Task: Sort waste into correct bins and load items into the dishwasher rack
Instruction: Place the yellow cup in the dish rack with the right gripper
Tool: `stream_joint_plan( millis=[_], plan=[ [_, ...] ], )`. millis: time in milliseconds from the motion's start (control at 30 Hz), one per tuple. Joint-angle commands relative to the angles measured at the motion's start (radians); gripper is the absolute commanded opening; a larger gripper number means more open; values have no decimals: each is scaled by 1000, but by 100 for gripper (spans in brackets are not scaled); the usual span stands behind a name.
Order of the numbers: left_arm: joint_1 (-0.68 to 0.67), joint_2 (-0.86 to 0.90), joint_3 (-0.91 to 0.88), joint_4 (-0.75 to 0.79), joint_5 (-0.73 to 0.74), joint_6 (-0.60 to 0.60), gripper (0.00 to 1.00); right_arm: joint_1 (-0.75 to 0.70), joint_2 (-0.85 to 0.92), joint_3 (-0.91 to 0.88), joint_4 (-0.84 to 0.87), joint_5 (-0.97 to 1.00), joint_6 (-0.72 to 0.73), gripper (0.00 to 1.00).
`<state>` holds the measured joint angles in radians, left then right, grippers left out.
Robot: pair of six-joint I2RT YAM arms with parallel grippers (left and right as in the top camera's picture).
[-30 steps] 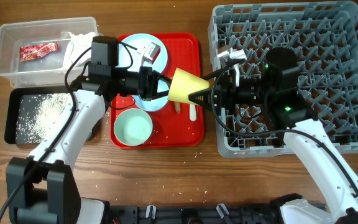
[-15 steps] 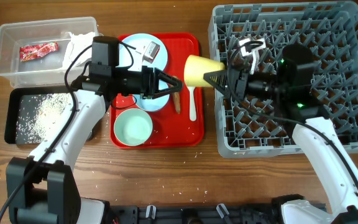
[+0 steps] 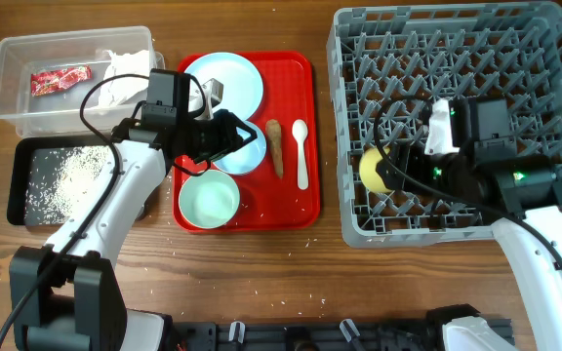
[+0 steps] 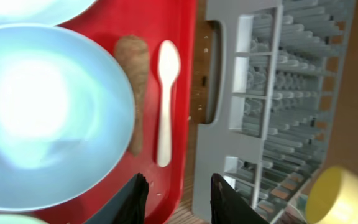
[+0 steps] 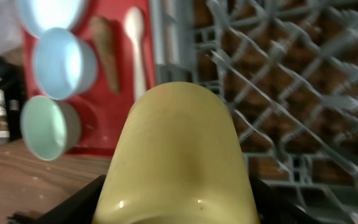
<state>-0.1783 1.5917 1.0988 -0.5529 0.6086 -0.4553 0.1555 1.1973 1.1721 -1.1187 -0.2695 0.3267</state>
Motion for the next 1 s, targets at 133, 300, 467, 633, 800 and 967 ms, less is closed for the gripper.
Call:
stream_joint_plan(
  millis=[133,300,467,633,800,967],
  plan=[
    [-10,-2,11,-29,-143,68,35,104,104,11,-122,184,76,29],
    [-10,-2,11,-47,-166,85,36,103,259,-2,-106,185,72,30],
    [-10,-2,11,-47,-166,85,36,103,335,-1,-82,152,40,67],
    [-6,-2,11,-47,-199,97,40,103,300,71,-80,113,-4,71],
    [-6,-2,11,-50,-199,108,41,103,297,163,-109,112,-39,80],
    [-6,-2,11,-50,-199,111,41,103,298,163,-117,111,-42,80]
  ],
)
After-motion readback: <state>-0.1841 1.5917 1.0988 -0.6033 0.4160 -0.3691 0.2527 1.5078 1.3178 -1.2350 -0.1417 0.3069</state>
